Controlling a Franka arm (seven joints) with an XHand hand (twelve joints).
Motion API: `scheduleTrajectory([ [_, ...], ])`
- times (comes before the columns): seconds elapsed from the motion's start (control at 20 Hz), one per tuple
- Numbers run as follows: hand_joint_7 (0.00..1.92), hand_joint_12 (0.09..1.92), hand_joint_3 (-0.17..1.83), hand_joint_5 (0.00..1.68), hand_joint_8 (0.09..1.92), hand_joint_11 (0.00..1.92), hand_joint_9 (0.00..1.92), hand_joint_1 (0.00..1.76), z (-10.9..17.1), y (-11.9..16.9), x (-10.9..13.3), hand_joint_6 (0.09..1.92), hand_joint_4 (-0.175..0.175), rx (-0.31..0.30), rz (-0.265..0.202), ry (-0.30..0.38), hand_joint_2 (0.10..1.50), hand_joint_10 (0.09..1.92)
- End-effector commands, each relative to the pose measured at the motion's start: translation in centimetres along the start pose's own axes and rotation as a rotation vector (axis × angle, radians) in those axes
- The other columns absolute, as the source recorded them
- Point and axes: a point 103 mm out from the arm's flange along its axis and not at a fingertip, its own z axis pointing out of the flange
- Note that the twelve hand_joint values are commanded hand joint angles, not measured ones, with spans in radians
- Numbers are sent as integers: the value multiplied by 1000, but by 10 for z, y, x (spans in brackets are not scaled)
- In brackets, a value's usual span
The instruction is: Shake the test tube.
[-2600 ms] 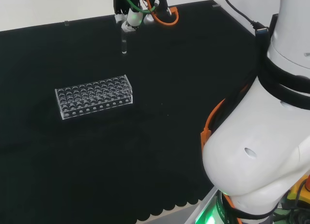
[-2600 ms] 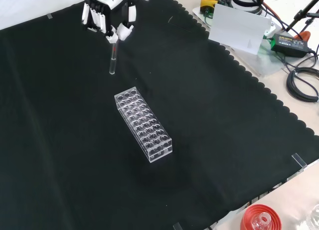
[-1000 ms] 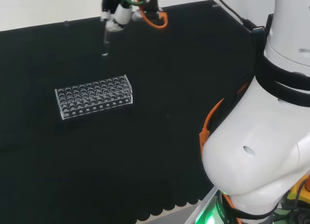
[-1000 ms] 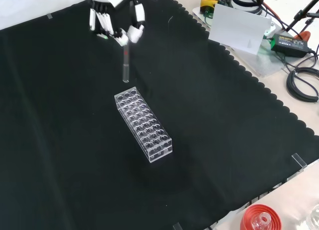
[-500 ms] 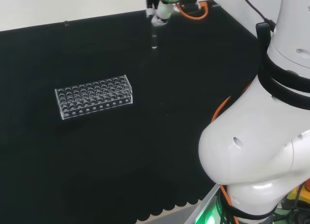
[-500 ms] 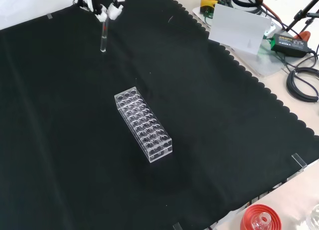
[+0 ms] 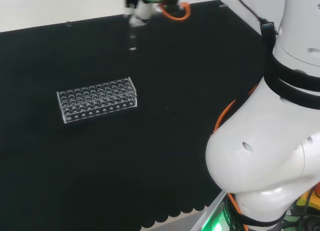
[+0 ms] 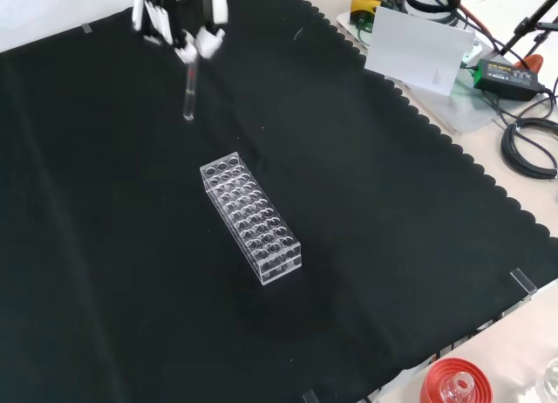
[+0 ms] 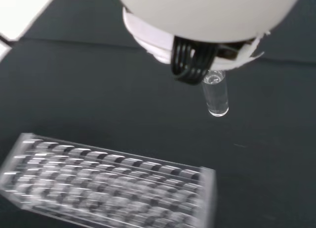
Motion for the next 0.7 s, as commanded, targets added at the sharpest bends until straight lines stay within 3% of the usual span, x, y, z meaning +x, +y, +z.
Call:
scheduleTrajectory([
  [0.05, 1528, 1232, 849, 1383, 551, 788, 1389, 1447, 5, 32, 79, 516, -175, -10, -165, 25, 481, 358],
  [0.25, 1529, 1232, 849, 1383, 551, 787, 1389, 1447, 9, 21, 49, 516, -175, 8, -89, -12, 480, 359],
  [0.55, 1529, 1232, 850, 1383, 550, 787, 1389, 1447, 8, -10, -18, 516, -175, 29, 91, -47, 480, 359],
  [0.7, 1529, 1232, 850, 1383, 550, 786, 1389, 1447, 2, -19, -35, 516, -175, 19, 138, -59, 480, 359],
])
